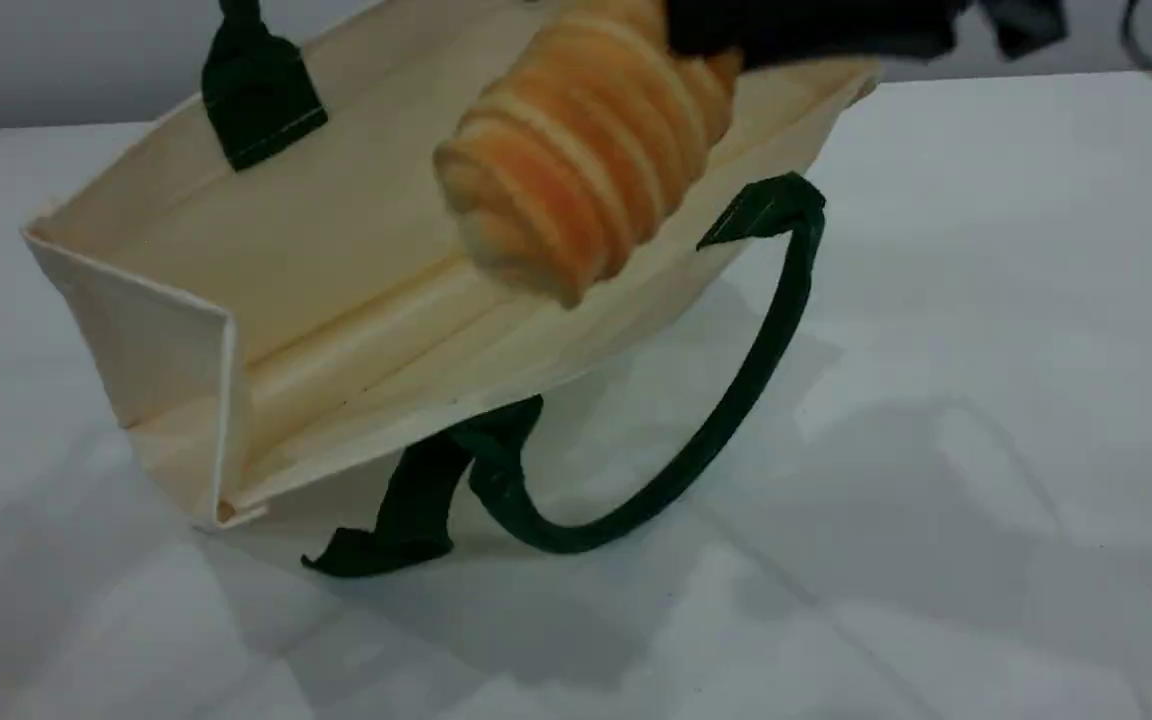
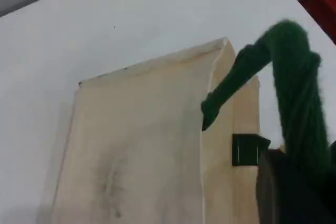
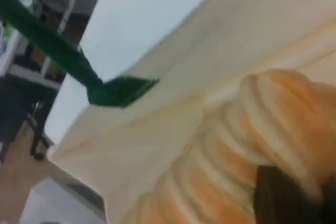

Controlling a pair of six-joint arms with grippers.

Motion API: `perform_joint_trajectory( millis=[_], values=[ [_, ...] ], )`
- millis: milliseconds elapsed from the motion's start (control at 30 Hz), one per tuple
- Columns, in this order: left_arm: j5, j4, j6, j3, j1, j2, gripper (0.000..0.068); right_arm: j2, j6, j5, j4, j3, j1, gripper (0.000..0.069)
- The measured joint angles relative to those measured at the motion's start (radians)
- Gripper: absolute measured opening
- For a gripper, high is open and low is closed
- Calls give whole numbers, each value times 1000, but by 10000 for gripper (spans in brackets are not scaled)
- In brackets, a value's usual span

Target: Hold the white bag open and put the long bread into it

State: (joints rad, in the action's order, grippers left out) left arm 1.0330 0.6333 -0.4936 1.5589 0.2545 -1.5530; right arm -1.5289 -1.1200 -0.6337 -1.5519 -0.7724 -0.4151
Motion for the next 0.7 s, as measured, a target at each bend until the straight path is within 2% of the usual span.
perform_joint_trajectory(
  millis=[333,500,700],
  values=[
    [9,0,1,0,0,1,92,-88,-122,-8,-187,-3,-7,62],
    [9,0,1,0,0,1,92,-152,-177,-13,-196,-5,-7,59],
    [13,24,0,0,0,1,92,-218,-171,-13,-194,-73,-21,59]
  ],
)
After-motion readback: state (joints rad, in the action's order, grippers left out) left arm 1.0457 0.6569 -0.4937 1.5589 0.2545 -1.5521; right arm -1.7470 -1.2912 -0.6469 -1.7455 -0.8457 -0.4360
